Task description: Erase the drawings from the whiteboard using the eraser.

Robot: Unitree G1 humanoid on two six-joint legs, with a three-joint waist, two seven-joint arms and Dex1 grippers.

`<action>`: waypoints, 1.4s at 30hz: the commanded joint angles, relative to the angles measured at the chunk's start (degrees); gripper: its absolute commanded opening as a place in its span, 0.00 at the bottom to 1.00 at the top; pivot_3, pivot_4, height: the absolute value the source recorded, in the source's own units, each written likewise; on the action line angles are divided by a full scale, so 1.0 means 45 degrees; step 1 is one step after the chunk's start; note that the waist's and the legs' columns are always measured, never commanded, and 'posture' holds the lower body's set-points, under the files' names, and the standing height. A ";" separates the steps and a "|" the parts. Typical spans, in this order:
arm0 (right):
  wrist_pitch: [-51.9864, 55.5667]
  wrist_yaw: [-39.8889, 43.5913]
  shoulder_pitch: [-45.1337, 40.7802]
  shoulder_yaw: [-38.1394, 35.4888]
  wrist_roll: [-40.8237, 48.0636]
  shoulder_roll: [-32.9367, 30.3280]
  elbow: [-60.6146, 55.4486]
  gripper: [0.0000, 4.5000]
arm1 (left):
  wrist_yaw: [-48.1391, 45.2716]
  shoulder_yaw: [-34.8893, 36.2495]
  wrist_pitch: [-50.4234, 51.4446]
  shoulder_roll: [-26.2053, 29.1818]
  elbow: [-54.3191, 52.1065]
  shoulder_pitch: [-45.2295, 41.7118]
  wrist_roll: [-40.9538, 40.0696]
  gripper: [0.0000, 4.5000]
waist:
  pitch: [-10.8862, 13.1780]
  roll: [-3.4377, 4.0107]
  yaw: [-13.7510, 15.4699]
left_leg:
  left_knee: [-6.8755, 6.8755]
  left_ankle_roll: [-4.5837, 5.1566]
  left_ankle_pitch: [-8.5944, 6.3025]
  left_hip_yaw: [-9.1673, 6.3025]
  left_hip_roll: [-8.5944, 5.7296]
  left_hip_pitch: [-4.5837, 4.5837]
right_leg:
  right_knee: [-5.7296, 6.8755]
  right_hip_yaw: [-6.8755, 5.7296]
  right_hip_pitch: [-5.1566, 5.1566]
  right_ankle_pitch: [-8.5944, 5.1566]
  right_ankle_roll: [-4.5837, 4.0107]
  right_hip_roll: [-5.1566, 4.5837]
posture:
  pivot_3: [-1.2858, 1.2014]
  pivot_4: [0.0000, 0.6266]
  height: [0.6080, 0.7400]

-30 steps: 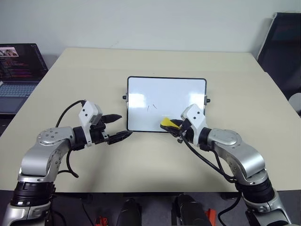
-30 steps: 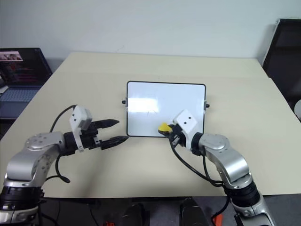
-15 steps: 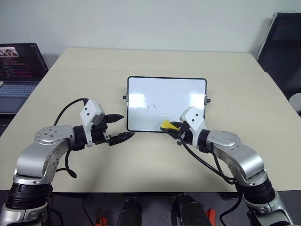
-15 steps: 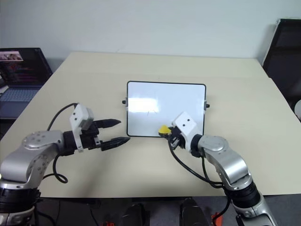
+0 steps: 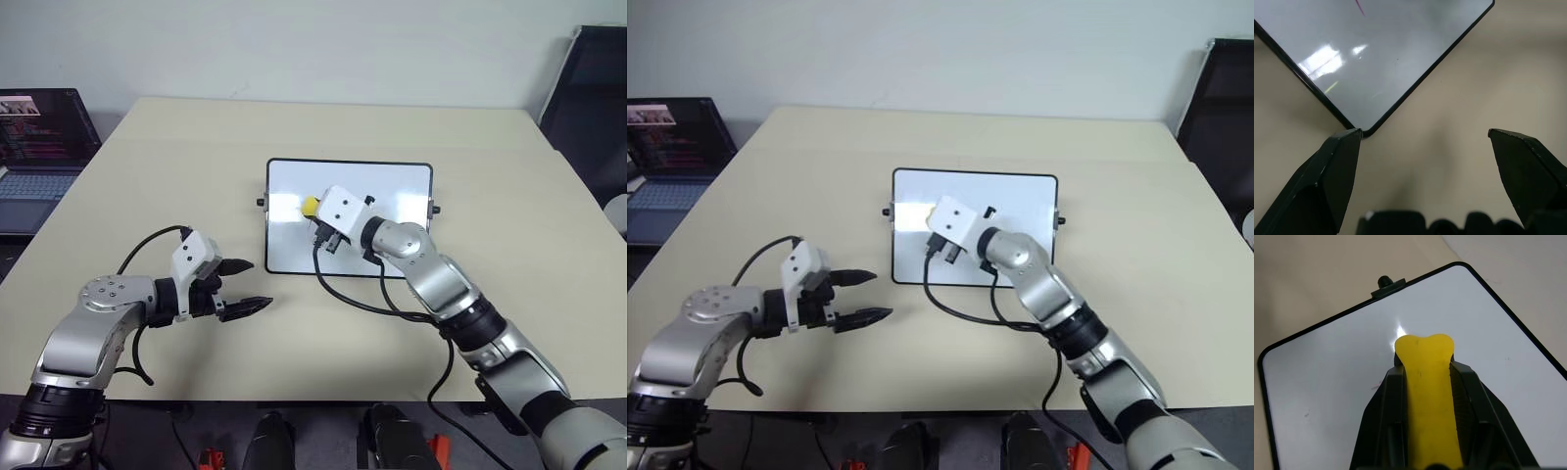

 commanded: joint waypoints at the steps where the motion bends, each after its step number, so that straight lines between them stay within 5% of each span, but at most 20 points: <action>1: -0.0838 0.0186 -0.0197 0.0176 -0.0782 -0.0161 0.0858 0.19 | -0.0090 0.0098 -0.0378 0.0115 -0.0127 -0.0020 0.0081 1.00 | 0.0000 0.0000 0.0008 | 0.0000 0.0000 0.0000 0.0000 -0.0001 -0.0001 | -0.0001 0.0001 0.0000 0.0000 0.0000 -0.0001 | 0.52 0.24 1.00; 7: -0.0667 0.2290 0.0669 0.1107 -0.1450 -0.1087 0.0214 0.19 | -0.0129 0.0130 -0.0588 0.0062 0.0103 -0.0007 0.0168 1.00 | -0.0001 -0.0001 0.0010 | 0.0009 0.0001 0.0001 -0.0002 0.0000 0.0020 | 0.0017 0.0002 0.0014 -0.0007 0.0002 0.0001 | 0.52 0.24 1.00; 17: -0.1374 -0.0061 -0.0217 -0.0228 -0.2430 -0.0433 0.1236 0.19 | -0.0059 -0.0075 -0.0604 -0.0143 0.0034 -0.0158 0.0140 1.00 | -0.0001 -0.0001 0.0012 | 0.0030 0.0011 0.0013 0.0001 -0.0002 0.0053 | 0.0041 0.0010 0.0024 0.0030 -0.0028 0.0003 | 0.52 0.24 1.00; 32: 0.0436 0.2712 0.1850 -0.0172 -0.2273 -0.1692 -0.0470 0.19 | 0.0093 -0.0126 -0.0099 -0.0236 -0.0421 -0.0383 -0.0036 1.00 | -0.0012 -0.0017 0.0061 | 0.0030 0.0011 0.0015 0.0002 -0.0002 0.0074 | 0.0036 0.0010 0.0049 0.0026 -0.0024 0.0002 | 0.52 0.24 1.00; 42: 0.1100 0.2020 0.1745 -0.1703 -0.1111 -0.0339 -0.1788 0.19 | 0.0432 -0.0034 0.0572 -0.0379 -0.1066 -0.0621 -0.0406 1.00 | -0.0009 -0.0015 -0.0010 | 0.0029 0.0010 0.0015 0.0004 -0.0001 0.0134 | 0.0030 0.0015 0.0099 0.0031 -0.0031 0.0002 | 0.52 0.24 1.00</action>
